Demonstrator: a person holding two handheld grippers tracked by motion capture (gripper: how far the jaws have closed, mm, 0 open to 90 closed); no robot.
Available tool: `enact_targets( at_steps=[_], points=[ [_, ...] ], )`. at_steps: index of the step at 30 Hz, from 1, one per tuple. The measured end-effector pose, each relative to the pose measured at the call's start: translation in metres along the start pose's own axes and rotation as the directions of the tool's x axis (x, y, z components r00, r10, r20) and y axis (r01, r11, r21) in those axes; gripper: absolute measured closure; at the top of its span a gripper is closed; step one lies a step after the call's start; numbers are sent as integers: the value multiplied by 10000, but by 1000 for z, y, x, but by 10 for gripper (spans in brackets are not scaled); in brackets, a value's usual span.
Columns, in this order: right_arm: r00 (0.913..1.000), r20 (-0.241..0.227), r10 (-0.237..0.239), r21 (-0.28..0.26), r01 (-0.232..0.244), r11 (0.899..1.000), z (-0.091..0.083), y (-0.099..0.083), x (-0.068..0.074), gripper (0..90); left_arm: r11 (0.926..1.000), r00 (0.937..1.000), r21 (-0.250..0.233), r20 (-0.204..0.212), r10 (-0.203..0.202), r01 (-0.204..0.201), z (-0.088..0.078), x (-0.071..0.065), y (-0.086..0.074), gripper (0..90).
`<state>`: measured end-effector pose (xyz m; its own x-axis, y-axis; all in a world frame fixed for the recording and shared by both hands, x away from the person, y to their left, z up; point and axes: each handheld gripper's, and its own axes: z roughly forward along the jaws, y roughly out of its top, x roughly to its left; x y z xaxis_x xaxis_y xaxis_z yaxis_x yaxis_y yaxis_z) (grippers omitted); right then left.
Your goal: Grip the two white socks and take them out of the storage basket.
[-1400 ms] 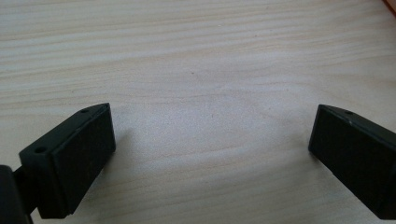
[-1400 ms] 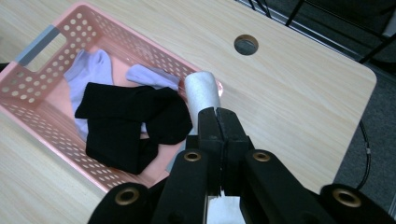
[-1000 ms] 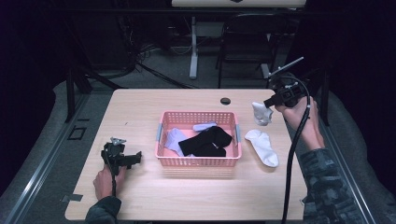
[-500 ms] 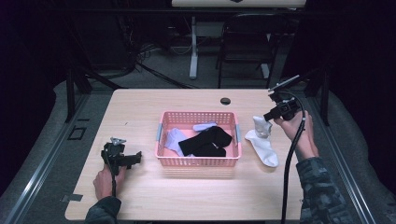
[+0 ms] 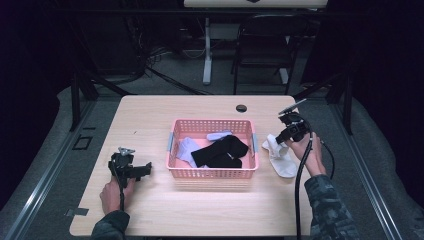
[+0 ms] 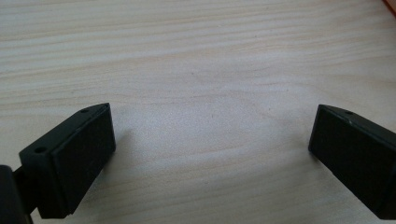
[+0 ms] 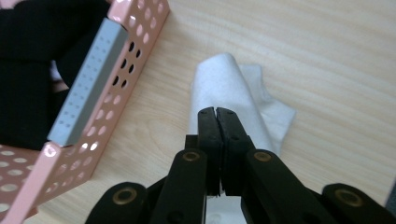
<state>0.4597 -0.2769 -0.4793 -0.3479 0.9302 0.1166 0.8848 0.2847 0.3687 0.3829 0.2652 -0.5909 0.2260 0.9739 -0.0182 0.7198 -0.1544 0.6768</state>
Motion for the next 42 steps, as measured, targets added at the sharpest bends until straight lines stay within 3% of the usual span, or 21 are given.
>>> enact_targets(
  at_steps=[6,10,12,14,24,33,42],
  points=[
    [10000,-95,20,404,-16,9992,17,-6,-6,858,10000,10000,-1,1,-1,1,0,0,0,5],
    [9996,-208,207,223,-202,9995,21,-12,-7,723,10000,10000,-5,-1,-2,2,0,0,0,5],
    [9992,-352,190,78,-187,9998,16,-15,-8,630,10000,10000,-1,-1,0,0,0,0,0,5],
    [9995,-178,277,-186,-281,9994,9,-19,-6,493,10000,10000,-5,-2,-2,2,0,0,0,5],
    [9999,-96,-87,-1176,75,9930,-29,-41,0,187,10000,10000,-2,-3,-3,3,0,0,0,5],
    [9993,96,-364,-1632,375,9859,-52,-69,0,57,10000,10000,-6,-3,-7,7,0,0,0,5],
    [9983,406,-418,-1714,482,9840,-47,-110,-2,10,10000,10000,-16,-4,3,-3,0,0,0,5]
  ],
)
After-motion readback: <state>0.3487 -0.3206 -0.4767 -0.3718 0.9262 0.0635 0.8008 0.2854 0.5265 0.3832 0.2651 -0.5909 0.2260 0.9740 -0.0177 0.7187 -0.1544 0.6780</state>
